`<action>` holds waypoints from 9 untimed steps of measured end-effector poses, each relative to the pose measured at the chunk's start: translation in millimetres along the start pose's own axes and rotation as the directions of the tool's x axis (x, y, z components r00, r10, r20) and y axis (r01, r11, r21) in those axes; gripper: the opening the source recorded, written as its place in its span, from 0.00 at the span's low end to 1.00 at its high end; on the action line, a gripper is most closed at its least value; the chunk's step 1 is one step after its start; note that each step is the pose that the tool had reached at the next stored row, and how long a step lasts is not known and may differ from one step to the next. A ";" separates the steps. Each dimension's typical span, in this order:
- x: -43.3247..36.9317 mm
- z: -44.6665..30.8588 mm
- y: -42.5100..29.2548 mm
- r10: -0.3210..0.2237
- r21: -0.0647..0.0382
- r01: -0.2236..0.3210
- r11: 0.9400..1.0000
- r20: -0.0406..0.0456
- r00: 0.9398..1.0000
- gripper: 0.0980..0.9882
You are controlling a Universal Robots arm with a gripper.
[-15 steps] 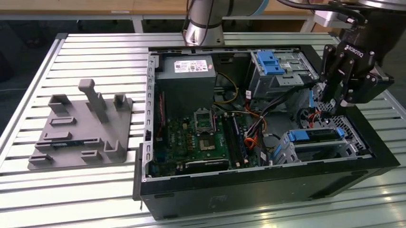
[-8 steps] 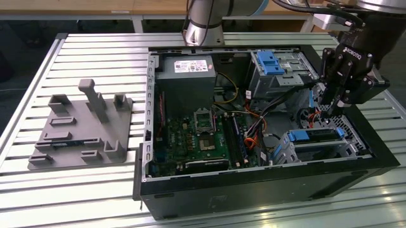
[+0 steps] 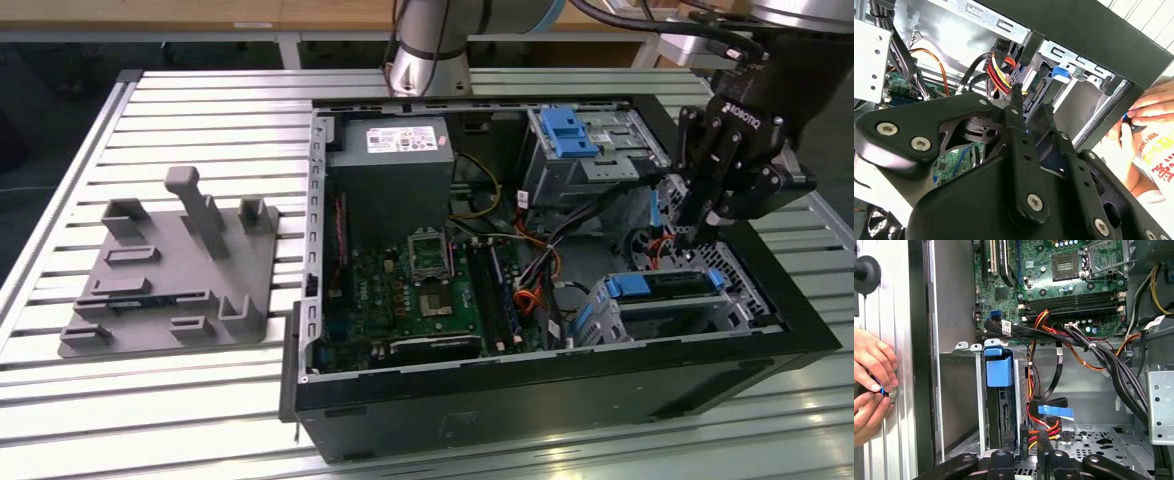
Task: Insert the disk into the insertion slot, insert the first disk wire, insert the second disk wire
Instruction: 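Insert the first disk wire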
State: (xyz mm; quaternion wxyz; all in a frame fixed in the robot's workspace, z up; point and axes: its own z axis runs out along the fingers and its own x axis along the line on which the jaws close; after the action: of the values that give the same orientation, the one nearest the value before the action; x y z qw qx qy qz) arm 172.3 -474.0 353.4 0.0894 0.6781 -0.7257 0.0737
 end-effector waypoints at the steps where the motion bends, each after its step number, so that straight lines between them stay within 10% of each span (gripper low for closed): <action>1: 0.4 0.3 -0.1 0.000 0.000 0.000 1.000 0.000 1.000 0.26; 9: 2.3 4.5 -0.3 0.001 0.000 -0.001 1.000 0.000 1.000 0.26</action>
State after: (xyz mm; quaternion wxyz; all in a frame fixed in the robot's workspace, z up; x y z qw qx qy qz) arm 172.4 -477.2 349.5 0.0895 0.6776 -0.7262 0.0737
